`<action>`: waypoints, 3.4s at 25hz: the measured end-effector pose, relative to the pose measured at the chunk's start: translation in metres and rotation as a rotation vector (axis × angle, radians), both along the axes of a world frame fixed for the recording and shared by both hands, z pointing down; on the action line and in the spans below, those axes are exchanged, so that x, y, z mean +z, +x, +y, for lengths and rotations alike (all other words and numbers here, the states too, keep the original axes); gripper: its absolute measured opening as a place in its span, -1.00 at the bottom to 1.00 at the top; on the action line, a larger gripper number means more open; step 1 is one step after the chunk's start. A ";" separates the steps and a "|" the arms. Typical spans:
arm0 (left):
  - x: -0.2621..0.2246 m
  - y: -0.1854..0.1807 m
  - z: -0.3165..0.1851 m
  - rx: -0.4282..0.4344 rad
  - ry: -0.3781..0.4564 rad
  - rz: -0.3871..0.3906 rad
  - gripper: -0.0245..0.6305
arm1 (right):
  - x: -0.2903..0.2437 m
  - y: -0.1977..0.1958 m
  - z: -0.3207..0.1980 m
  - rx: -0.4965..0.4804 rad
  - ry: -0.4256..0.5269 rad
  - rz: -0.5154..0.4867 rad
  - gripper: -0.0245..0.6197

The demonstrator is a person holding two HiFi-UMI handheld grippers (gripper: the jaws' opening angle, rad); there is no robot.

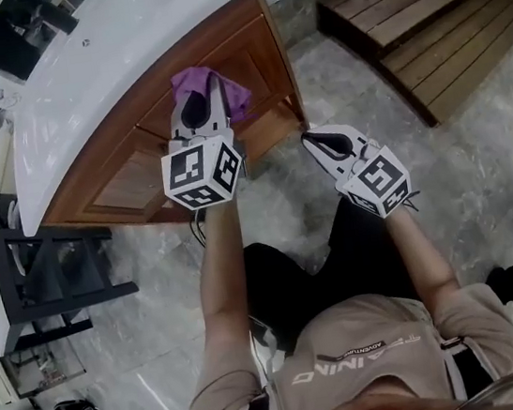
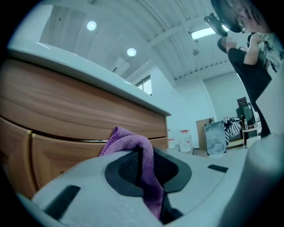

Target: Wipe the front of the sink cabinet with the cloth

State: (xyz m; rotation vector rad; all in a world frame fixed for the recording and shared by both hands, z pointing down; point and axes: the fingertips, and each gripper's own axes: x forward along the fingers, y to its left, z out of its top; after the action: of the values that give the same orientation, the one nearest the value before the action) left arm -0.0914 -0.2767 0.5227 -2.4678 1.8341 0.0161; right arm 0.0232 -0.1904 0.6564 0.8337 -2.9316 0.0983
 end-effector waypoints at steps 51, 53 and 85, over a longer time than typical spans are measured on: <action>0.055 -0.239 0.168 -0.432 -0.089 0.010 -0.81 | 0.038 -0.125 0.018 -0.265 -0.034 0.035 -0.89; 0.061 -0.265 0.178 -0.487 -0.102 -0.007 -0.81 | 0.043 -0.129 0.020 -0.273 -0.042 0.046 -0.89; 0.085 -0.267 0.137 -0.557 -0.041 0.153 -0.81 | 0.065 -0.083 0.020 -0.162 -0.086 0.084 -0.89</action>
State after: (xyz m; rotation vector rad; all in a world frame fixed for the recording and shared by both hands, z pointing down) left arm -0.3580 -0.1393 0.6081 -1.9357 2.5410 0.1412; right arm -0.0603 -0.1704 0.7216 0.5719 -2.8790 0.1722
